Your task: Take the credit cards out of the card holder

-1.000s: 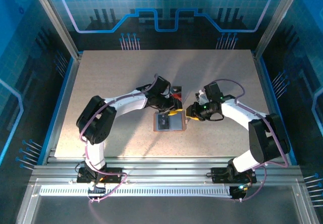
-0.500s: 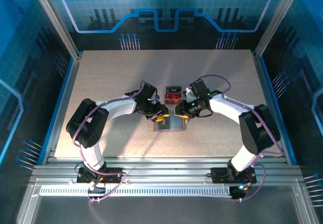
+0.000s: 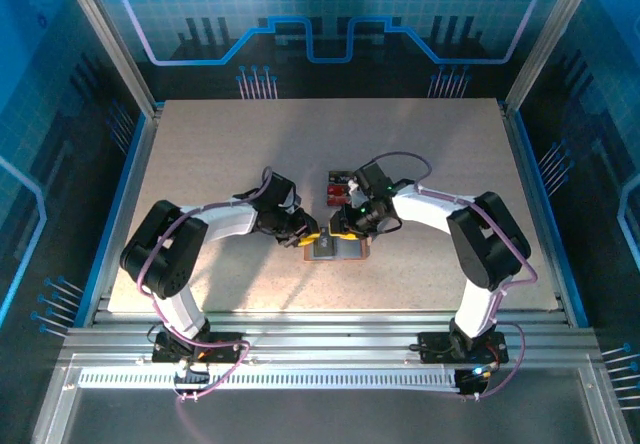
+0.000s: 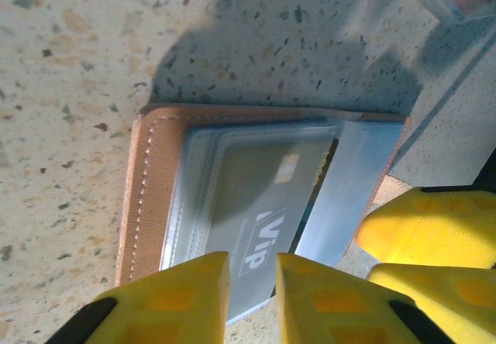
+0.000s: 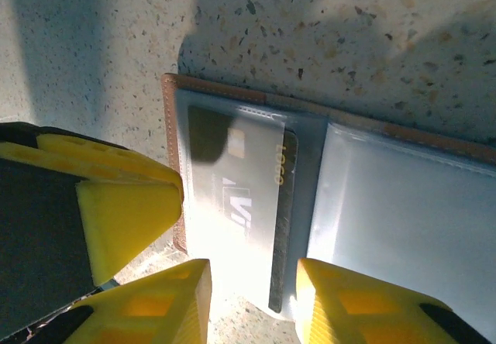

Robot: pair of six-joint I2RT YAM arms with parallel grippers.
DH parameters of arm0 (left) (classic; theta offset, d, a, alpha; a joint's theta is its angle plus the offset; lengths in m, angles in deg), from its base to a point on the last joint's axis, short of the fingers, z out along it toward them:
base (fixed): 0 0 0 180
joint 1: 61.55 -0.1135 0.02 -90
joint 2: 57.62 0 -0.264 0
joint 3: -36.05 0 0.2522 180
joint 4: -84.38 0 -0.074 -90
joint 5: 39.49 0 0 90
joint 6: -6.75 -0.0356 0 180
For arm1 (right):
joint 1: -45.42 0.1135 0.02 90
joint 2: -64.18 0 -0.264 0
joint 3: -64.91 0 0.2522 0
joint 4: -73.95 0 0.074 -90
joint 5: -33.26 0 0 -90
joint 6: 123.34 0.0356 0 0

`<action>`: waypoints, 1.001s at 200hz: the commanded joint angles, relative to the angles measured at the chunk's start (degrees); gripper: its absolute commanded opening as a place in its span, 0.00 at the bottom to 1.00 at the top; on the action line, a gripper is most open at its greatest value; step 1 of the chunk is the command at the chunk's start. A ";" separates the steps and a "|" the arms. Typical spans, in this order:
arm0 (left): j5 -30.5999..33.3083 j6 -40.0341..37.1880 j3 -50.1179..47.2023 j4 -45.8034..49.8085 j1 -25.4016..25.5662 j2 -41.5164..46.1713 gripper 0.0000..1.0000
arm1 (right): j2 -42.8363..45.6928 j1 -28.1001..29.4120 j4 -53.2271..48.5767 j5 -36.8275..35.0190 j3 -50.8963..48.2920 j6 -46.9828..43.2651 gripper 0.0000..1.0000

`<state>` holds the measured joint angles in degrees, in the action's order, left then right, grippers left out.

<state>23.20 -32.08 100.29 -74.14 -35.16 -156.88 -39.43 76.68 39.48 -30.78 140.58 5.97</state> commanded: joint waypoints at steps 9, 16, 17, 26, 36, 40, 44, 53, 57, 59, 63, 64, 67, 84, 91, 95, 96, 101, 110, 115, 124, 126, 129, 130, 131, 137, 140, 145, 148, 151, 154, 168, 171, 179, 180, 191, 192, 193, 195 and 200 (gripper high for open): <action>-2.20 0.88 -1.32 -2.67 -0.30 0.45 0.16 | -2.07 1.15 1.61 1.49 1.46 1.47 0.34; -2.31 0.86 -1.50 -2.80 -0.32 0.31 0.14 | -2.30 1.25 1.77 1.55 1.46 1.49 0.33; -2.31 0.90 -1.51 -2.80 -0.35 0.30 0.14 | -2.34 1.25 1.75 1.60 1.46 1.53 0.33; -2.09 0.85 -1.69 -2.68 -0.36 0.14 0.11 | -2.67 1.34 1.87 1.80 1.54 1.62 0.32; -1.98 0.70 -1.84 -2.66 -0.38 -0.01 0.08 | -2.89 1.42 2.16 1.99 1.55 1.73 0.32; -1.95 0.76 -1.92 -2.58 -0.39 -0.05 0.08 | -2.96 1.43 2.21 2.02 1.57 1.80 0.31; -1.83 0.60 -2.00 -2.50 -0.38 -0.11 0.07 | -3.07 1.47 2.25 1.95 1.55 1.82 0.32; -1.76 0.57 -2.12 -2.47 -0.38 -0.11 0.07 | -3.25 1.52 2.34 2.04 1.63 1.89 0.31; -1.68 0.38 -2.18 -2.45 -0.42 -0.13 0.06 | -3.29 1.62 2.38 2.08 1.64 1.91 0.31; -1.65 0.43 -2.19 -2.34 -0.43 -0.14 0.06 | -3.31 1.61 2.44 2.13 1.64 1.91 0.31; -1.61 0.33 -2.26 -2.29 -0.38 -0.10 0.06 | -3.40 1.60 2.47 2.16 1.64 1.98 0.31; -1.61 0.33 -2.29 -2.33 -0.42 -0.08 0.06 | -3.37 1.60 2.49 2.17 1.68 1.94 0.31; -1.54 0.29 -2.31 -2.23 -0.43 -0.06 0.06 | -3.43 1.64 2.54 2.16 1.71 1.98 0.31; -1.42 -0.06 -2.36 -1.96 -0.51 -0.14 0.06 | -3.78 1.78 2.69 2.33 1.81 2.09 0.31; -1.42 -0.19 -2.46 -1.86 -0.47 -0.26 0.06 | -3.93 1.86 2.87 2.41 1.81 2.17 0.31; -1.40 -0.20 -2.49 -1.81 -0.46 -0.31 0.06 | -4.03 1.95 2.92 2.45 1.85 2.20 0.31; -1.37 -0.20 -2.45 -1.82 -0.46 -0.31 0.06 | -4.04 1.95 2.94 2.40 1.88 2.19 0.31; -1.43 -0.26 -2.51 -1.83 -0.54 -0.45 0.06 | -4.18 2.03 3.01 2.52 1.90 2.26 0.31; -1.42 -0.34 -2.53 -1.80 -0.47 -0.68 0.06 | -4.40 2.06 3.10 2.52 1.90 2.34 0.31; -1.55 -0.42 -2.58 -1.88 -0.47 -0.85 0.06 | -4.53 2.13 3.20 2.52 1.98 2.33 0.31; -1.86 -0.49 -2.52 -1.99 -0.52 -1.26 0.06 | -4.65 2.30 3.31 2.61 1.99 2.44 0.31; -1.91 -0.45 -2.54 -2.03 -0.48 -1.26 0.06 | -4.62 2.31 3.31 2.56 1.99 2.48 0.31; -1.94 -0.50 -2.53 -1.97 -0.47 -1.30 0.06 | -4.68 2.31 3.37 2.59 1.98 2.49 0.31; -1.95 -0.52 -2.55 -1.95 -0.47 -1.38 0.07 | -4.68 2.35 3.38 2.60 1.98 2.51 0.31; -1.95 -0.54 -2.57 -1.94 -0.46 -1.42 0.07 | -4.67 2.37 3.39 2.61 1.98 2.52 0.31; -1.95 -0.55 -2.66 -1.95 -0.49 -1.54 0.07 | -4.75 2.40 3.39 2.59 2.00 2.53 0.31; -1.89 -0.50 -2.62 -1.95 -0.49 -1.50 0.07 | -4.82 2.43 3.46 2.61 2.02 2.53 0.31; -1.91 -0.60 -2.66 -1.97 -0.50 -1.63 0.07 | -4.84 2.44 3.50 2.60 2.07 2.53 0.31; -1.93 -0.56 -2.65 -1.92 -0.47 -1.63 0.07 | -4.91 2.43 3.48 2.61 2.07 2.53 0.31; -1.92 -0.58 -2.66 -1.88 -0.50 -1.64 0.07 | -4.93 2.47 3.51 2.61 2.09 2.53 0.31; -1.89 -0.62 -2.62 -1.88 -0.48 -1.68 0.07 | -5.00 2.48 3.54 2.61 2.08 2.53 0.31; -1.91 -0.71 -2.57 -1.84 -0.55 -1.77 0.07 | -5.32 2.59 3.59 2.61 1.99 2.53 0.31; -1.91 -0.79 -2.58 -1.84 -0.55 -1.73 0.07 | -5.36 2.55 3.57 2.61 2.00 2.53 0.31; -1.88 -0.82 -2.57 -1.64 -0.60 -1.66 0.07 | -5.59 2.57 3.57 2.53 1.94 2.44 0.31; -1.88 -0.82 -2.58 -1.65 -0.57 -1.69 0.07 | -5.61 2.62 3.57 2.53 1.92 2.44 0.31; -1.85 -0.93 -2.49 -1.49 -0.58 -1.72 0.07 | -6.06 2.53 3.45 2.38 1.90 2.27 0.31; -1.86 -0.96 -2.49 -1.44 -0.56 -1.72 0.07 | -6.11 2.55 3.42 2.27 1.90 2.27 0.31; -1.82 -0.98 -2.49 -1.42 -0.56 -1.72 0.07 | -6.05 2.56 3.36 2.27 1.90 2.27 0.31; -1.86 -1.01 -2.42 -1.32 -0.60 -1.68 0.07 | -6.11 2.57 3.26 2.19 1.90 2.20 0.31; -1.76 -1.05 -2.36 -1.21 -0.55 -1.70 0.07 | -6.24 2.57 3.00 1.94 1.90 2.05 0.31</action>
<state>22.22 -32.14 98.46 -76.24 -35.25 -157.86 -44.13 78.50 42.78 -29.12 141.41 7.83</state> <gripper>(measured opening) 0.068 0.309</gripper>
